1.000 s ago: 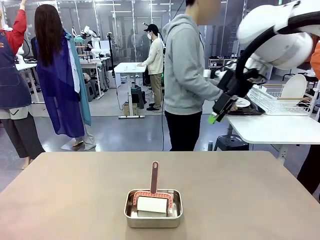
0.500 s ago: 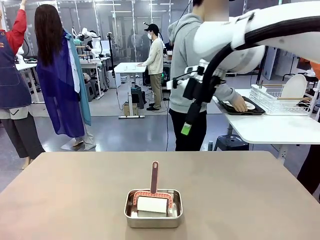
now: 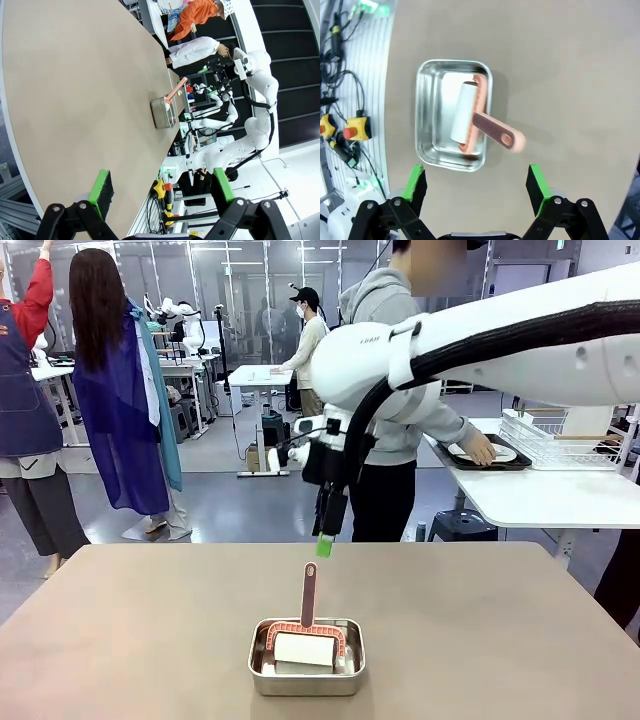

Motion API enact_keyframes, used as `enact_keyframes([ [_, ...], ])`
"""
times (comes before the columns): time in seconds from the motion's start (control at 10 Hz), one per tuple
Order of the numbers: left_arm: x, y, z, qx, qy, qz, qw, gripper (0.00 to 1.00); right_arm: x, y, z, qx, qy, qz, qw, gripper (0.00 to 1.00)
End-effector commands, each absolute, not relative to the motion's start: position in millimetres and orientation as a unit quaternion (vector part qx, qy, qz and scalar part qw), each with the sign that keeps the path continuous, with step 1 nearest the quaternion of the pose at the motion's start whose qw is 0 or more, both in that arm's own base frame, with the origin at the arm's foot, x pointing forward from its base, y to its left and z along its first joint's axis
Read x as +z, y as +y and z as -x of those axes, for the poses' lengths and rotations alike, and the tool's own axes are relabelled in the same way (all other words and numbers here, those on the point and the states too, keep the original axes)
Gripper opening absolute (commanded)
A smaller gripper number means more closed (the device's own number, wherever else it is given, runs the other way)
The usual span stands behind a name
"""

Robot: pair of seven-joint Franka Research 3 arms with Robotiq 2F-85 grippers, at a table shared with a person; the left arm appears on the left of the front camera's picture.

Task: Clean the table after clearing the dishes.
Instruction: When the right (or left) Handle tray is removed, use the right hand (or left hand) to clean the right (or left) side of the table with the Lint Roller.

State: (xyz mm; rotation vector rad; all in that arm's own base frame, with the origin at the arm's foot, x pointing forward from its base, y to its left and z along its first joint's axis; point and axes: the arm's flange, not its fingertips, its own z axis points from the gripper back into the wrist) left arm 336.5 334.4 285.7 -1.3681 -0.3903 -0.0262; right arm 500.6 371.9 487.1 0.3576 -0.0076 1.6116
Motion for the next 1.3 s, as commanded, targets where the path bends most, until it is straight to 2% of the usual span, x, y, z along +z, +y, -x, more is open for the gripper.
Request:
enact_keyframes([
  [0.0,287.6,333.8,-333.5,-0.01,-0.18,0.627,0.758,1.0,470.1,364.1,-492.7,0.746,0.005,-0.148,0.649,1.0],
  [0.1,287.6,333.8,-333.5,-0.01,-0.18,0.627,0.758,1.0,487.1,371.9,-500.6,0.717,-0.003,-0.159,0.678,1.0],
  [0.8,287.6,333.8,-333.5,-0.01,-0.18,0.627,0.758,1.0,487.1,371.9,-500.6,0.717,-0.003,-0.159,0.678,1.0],
  [1.0,287.6,333.8,-333.5,-0.01,-0.18,0.627,0.758,1.0,483.1,374.7,-515.2,0.727,-0.007,-0.164,0.667,1.0],
  [1.2,287.6,333.8,-333.5,-0.01,-0.18,0.627,0.758,1.0,471.3,387.1,-532.6,0.72,0.032,-0.166,0.673,1.0],
])
